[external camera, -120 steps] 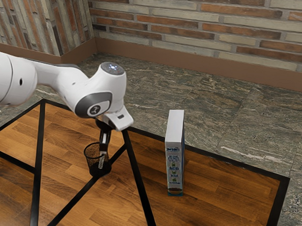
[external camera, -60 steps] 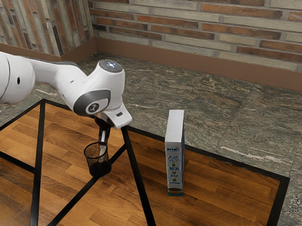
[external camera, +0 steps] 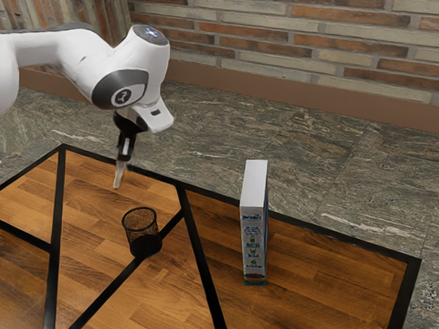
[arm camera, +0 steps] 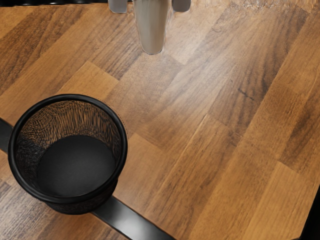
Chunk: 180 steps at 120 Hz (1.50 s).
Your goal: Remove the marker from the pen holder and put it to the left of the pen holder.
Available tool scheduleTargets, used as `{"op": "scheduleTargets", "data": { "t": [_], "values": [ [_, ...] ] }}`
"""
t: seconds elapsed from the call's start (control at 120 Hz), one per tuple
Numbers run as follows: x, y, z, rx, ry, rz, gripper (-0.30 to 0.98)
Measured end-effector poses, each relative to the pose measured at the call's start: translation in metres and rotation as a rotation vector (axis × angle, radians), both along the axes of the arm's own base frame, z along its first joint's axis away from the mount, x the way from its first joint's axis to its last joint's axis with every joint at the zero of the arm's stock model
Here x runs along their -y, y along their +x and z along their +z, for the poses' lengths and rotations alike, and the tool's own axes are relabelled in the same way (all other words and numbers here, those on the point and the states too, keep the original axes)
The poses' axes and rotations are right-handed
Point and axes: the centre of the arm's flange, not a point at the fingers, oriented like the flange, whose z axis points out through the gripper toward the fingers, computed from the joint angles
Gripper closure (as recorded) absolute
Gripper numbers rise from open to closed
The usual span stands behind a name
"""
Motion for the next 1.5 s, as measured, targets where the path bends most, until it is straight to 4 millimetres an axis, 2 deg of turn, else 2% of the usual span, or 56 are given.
{"op": "scheduleTargets", "data": {
  "t": [0.042,0.117,0.167,0.217,0.358,0.483,0.867,1.042,1.183,1.233,1.267,1.3,1.358,1.392,1.45,1.5],
  "values": [
    [-0.024,0.003,-0.022,-0.058,0.03,0.043,0.75],
    [-0.099,0.003,-0.053,-0.143,0.063,0.182,0.75],
    [-0.134,0.006,-0.073,-0.187,0.08,0.246,0.75],
    [-0.156,0.006,-0.095,-0.234,0.094,0.287,0.75],
    [-0.195,0.011,-0.152,-0.327,0.122,0.373,0.75],
    [-0.203,0.013,-0.177,-0.36,0.139,0.406,0.75],
    [-0.204,0.012,-0.203,-0.387,0.162,0.456,0.75],
    [-0.21,0.01,-0.202,-0.386,0.152,0.488,0.38],
    [-0.209,0.012,-0.198,-0.376,0.148,0.498,0.2],
    [-0.2,0.02,-0.187,-0.35,0.146,0.485,0.15],
    [-0.184,0.031,-0.163,-0.302,0.14,0.465,0.13],
    [-0.173,0.036,-0.12,-0.227,0.103,0.467,0.11],
    [-0.162,0.025,-0.007,-0.033,-0.024,0.515,0.09],
    [-0.149,0.017,0.046,0.062,-0.081,0.522,0.07],
    [-0.132,0.001,0.105,0.169,-0.154,0.537,0.06],
    [-0.124,-0.009,0.13,0.213,-0.192,0.558,0.04]
  ]
}}
